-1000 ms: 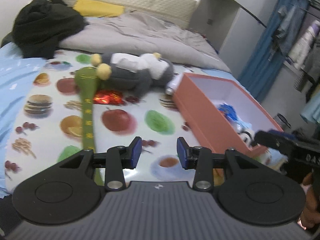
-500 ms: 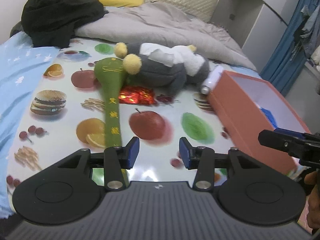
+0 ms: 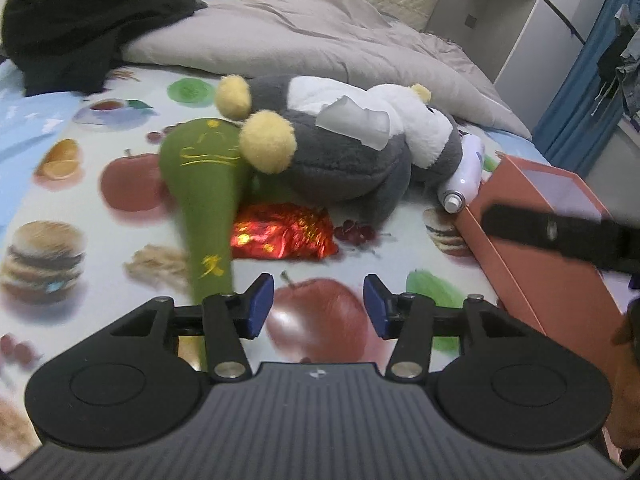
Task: Organize soft objects
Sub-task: 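Move both open tools back toward the red candy packet and clear cup, then grasp the red candy packet with the left tool while the right grasps the clear cup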
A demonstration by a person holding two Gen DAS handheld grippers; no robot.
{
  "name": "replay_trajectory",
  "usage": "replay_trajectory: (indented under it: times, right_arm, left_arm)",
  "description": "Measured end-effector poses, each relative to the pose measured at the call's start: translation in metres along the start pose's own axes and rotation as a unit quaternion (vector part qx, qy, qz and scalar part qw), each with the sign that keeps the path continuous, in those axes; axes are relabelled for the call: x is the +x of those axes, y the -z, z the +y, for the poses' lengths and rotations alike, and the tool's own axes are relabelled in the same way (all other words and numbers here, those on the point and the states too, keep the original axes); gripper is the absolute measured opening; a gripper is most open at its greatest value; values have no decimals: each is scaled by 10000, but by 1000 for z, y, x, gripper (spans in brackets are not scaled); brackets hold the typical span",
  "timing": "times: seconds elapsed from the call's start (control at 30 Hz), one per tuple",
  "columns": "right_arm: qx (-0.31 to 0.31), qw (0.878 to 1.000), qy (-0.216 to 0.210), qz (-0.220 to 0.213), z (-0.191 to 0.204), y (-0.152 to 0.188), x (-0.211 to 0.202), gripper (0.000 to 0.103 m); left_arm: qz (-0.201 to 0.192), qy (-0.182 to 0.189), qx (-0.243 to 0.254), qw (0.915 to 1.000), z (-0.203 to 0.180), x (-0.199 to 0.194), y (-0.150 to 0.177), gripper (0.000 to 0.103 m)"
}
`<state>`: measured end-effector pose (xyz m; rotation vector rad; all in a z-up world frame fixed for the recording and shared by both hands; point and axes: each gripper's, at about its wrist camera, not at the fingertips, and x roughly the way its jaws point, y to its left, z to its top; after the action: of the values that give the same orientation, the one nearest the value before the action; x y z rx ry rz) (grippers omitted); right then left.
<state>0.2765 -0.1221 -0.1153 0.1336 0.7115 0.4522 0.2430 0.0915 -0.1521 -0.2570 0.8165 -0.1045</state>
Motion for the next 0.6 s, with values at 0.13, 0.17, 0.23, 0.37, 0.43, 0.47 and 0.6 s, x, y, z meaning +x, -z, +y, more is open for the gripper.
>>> replay_trajectory:
  times: [0.13, 0.17, 0.23, 0.37, 0.43, 0.47, 0.6]
  right_arm:
    - [-10, 9999, -84, -77, -2, -21, 29, 81]
    - [-7, 9999, -119, -70, -2, -25, 36, 80]
    - [-16, 9998, -203, -88, -3, -32, 51, 79]
    - [-33, 9995, -307, -38, -1, -42, 78, 72]
    - [-24, 9994, -338, 11, -1, -44, 91, 67]
    - [-41, 9994, -340, 50, -1, -45, 97, 63]
    - [-101, 9993, -342, 107, 0, -46, 111, 46]
  left_arm:
    - [-24, 24, -13, 10000, -3, 29, -9, 64]
    - [-25, -25, 16, 10000, -4, 37, -12, 65]
    - [-23, -83, 66, 9999, -5, 50, -16, 65]
    - [-42, -95, 92, 9999, -6, 72, -22, 65]
    - [-45, -262, 202, 9994, -7, 82, -24, 65]
    - [-53, -318, 242, 9992, -8, 86, -25, 65]
    - [-98, -439, 296, 9986, -7, 97, -26, 65]
